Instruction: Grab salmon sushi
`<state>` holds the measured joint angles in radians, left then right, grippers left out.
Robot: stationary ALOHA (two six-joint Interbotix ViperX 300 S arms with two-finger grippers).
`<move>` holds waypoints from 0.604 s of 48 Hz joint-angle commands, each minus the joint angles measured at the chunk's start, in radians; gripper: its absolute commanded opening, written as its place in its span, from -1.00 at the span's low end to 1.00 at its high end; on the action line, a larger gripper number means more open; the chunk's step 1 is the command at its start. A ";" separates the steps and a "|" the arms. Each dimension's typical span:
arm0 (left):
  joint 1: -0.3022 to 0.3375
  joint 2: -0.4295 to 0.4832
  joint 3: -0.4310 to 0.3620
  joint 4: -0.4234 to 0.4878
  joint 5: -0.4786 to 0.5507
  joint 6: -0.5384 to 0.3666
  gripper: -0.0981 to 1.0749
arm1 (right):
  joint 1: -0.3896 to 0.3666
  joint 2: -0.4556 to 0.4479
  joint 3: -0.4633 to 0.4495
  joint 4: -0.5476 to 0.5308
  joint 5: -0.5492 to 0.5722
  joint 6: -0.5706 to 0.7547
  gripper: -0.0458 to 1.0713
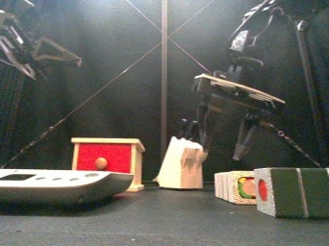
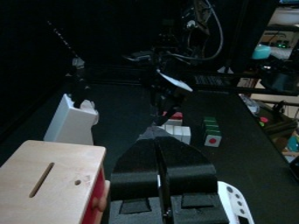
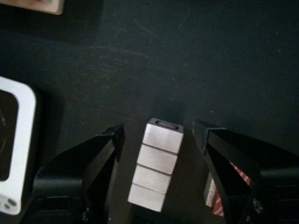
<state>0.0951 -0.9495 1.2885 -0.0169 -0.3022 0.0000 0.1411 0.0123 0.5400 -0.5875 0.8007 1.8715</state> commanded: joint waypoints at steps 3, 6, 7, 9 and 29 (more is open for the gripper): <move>0.002 0.003 -0.012 -0.002 -0.003 0.002 -0.86 | 0.018 -0.101 0.011 0.031 0.006 -0.057 0.77; 0.002 0.003 -0.014 0.000 -0.003 0.002 -0.86 | 0.028 -0.137 0.028 0.044 0.023 -0.098 0.76; 0.002 0.003 -0.014 0.000 -0.003 0.002 -0.86 | 0.029 -0.147 0.032 0.048 0.029 -0.110 0.76; 0.002 0.003 -0.012 0.002 -0.005 0.002 -0.86 | 0.034 -0.170 0.043 0.055 0.043 -0.133 0.76; 0.011 0.003 -0.011 -0.002 -0.003 0.002 -0.86 | 0.046 -0.301 0.169 0.268 0.058 -0.163 0.76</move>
<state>0.1012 -0.9511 1.2901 -0.0169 -0.3022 0.0015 0.1825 -0.2546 0.7072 -0.3375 0.8575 1.6997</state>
